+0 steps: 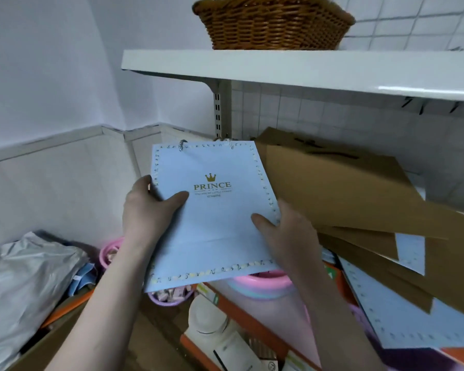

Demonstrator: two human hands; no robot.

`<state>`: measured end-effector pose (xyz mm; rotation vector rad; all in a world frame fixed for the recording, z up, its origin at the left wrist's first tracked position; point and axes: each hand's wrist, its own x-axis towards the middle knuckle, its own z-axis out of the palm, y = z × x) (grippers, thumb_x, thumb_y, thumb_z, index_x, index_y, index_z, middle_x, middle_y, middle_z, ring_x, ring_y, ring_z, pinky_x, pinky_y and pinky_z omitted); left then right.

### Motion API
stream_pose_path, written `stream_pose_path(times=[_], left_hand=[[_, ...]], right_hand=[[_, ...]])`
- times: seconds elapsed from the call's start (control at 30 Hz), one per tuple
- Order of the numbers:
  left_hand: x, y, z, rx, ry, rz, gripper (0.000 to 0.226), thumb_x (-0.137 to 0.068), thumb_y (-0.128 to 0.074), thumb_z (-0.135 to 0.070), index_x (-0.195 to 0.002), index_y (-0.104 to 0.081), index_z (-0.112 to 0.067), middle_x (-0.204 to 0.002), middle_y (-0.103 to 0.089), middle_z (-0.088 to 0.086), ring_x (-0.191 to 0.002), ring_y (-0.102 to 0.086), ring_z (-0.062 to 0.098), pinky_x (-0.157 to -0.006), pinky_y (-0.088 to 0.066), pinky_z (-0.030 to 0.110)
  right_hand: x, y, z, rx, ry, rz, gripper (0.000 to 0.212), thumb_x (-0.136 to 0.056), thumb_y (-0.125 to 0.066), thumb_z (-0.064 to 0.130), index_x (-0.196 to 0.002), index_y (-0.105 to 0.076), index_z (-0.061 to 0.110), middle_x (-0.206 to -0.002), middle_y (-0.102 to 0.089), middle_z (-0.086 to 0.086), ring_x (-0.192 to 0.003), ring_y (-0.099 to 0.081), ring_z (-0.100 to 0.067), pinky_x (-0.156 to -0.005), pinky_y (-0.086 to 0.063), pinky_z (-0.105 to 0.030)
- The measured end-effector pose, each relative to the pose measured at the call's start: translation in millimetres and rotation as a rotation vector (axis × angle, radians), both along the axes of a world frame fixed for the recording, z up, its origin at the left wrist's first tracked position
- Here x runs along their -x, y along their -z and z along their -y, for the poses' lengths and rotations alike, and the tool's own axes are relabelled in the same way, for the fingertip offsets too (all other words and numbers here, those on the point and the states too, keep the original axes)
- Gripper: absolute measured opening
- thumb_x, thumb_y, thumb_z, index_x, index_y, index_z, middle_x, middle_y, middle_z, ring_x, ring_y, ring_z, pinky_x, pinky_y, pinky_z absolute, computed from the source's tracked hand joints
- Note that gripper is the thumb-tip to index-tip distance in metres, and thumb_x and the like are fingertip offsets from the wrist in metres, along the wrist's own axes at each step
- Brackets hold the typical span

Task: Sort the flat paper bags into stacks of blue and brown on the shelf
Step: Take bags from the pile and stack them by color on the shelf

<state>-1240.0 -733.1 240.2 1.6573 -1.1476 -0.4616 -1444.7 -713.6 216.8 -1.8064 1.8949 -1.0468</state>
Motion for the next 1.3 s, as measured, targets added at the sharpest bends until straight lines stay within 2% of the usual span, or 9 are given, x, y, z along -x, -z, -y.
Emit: stream_pose_path(times=[0.23, 0.4, 0.5, 0.6, 0.73, 0.93, 1.03, 1.23, 1.3], left_hand=[[-23, 7, -52, 0.017, -0.015, 0.006, 0.067, -0.062, -0.076, -0.039, -0.121, -0.054, -0.017, -0.111, -0.064, 0.006, -0.100, -0.060, 0.029, -0.088, -0.050, 0.045], [-15, 8, -75, 0.039, 0.038, 0.008, 0.046, -0.067, -0.077, -0.033, -0.105, -0.053, -0.025, -0.097, -0.060, -0.002, -0.096, -0.060, 0.026, -0.087, -0.050, 0.042], [0, 4, -85, 0.068, 0.065, 0.039, 0.043, -0.074, -0.075, -0.026, -0.111, -0.054, -0.022, -0.101, -0.061, 0.001, -0.095, -0.058, 0.025, -0.083, -0.047, 0.036], [21, 1, -94, 0.094, 0.106, 0.071, 0.053, -0.074, -0.074, -0.027, -0.122, -0.053, -0.017, -0.113, -0.062, 0.004, -0.102, -0.057, 0.026, -0.083, -0.045, 0.034], [56, 0, -104, 0.118, 0.170, 0.135, 0.057, -0.073, -0.074, -0.030, -0.124, -0.053, -0.017, -0.116, -0.061, 0.005, -0.105, -0.056, 0.027, -0.077, -0.041, 0.031], [143, -4, -136, 0.114, 0.254, 0.221, 0.053, -0.075, -0.071, -0.033, -0.120, -0.052, -0.011, -0.116, -0.054, 0.014, -0.111, -0.045, 0.029, -0.082, -0.036, 0.034], [208, -3, -164, 0.112, 0.292, 0.275, 0.053, -0.078, -0.069, -0.034, -0.121, -0.048, -0.010, -0.115, -0.051, 0.015, -0.113, -0.042, 0.029, -0.080, -0.031, 0.032], [356, 20, -221, 0.045, 0.399, 0.303, 0.047, -0.080, -0.066, -0.036, -0.108, -0.049, -0.004, -0.110, -0.051, 0.021, -0.106, -0.046, 0.036, -0.082, -0.036, 0.038], [397, 26, -236, 0.032, 0.457, 0.318, 0.047, -0.080, -0.066, -0.037, -0.105, -0.048, -0.002, -0.106, -0.052, 0.023, -0.104, -0.046, 0.036, -0.079, -0.035, 0.037]], right_hand=[[-27, 9, -49, 0.035, 0.002, 0.024, 0.035, -0.087, -0.058, 0.037, -0.112, -0.055, 0.014, -0.105, -0.055, -0.007, -0.096, -0.051, -0.025, -0.076, -0.040, -0.033], [-20, 8, -80, 0.035, 0.057, 0.022, 0.036, -0.088, -0.057, 0.037, -0.115, -0.052, 0.015, -0.106, -0.050, -0.006, -0.094, -0.050, -0.025, -0.073, -0.036, -0.031], [-6, 6, -97, 0.020, 0.111, 0.014, 0.042, -0.088, -0.055, 0.038, -0.122, -0.049, 0.014, -0.109, -0.051, -0.006, -0.093, -0.048, -0.024, -0.071, -0.034, -0.030], [12, 5, -115, 0.021, 0.180, 0.028, 0.049, -0.087, -0.055, 0.038, -0.128, -0.047, 0.013, -0.114, -0.051, -0.008, -0.103, -0.050, -0.028, -0.076, -0.038, -0.032], [44, 3, -143, 0.031, 0.245, 0.008, 0.051, -0.088, -0.053, 0.038, -0.132, -0.045, 0.015, -0.117, -0.050, -0.008, -0.103, -0.053, -0.031, -0.084, -0.045, -0.038], [119, 2, -196, 0.097, 0.332, -0.024, 0.046, -0.089, -0.053, 0.034, -0.129, -0.045, 0.013, -0.113, -0.050, -0.011, -0.102, -0.053, -0.034, -0.078, -0.042, -0.036], [175, 3, -232, 0.082, 0.389, -0.067, 0.054, -0.091, -0.050, 0.036, -0.139, -0.037, 0.016, -0.118, -0.047, -0.009, -0.107, -0.052, -0.033, -0.081, -0.042, -0.036], [308, 6, -318, 0.029, 0.506, -0.238, 0.058, -0.095, -0.044, 0.040, -0.145, -0.027, 0.017, -0.127, -0.043, -0.010, -0.111, -0.051, -0.032, -0.076, -0.039, -0.034], [345, 10, -339, 0.008, 0.552, -0.242, 0.058, -0.094, -0.045, 0.039, -0.145, -0.030, 0.015, -0.125, -0.044, -0.011, -0.107, -0.052, -0.033, -0.075, -0.040, -0.035]])
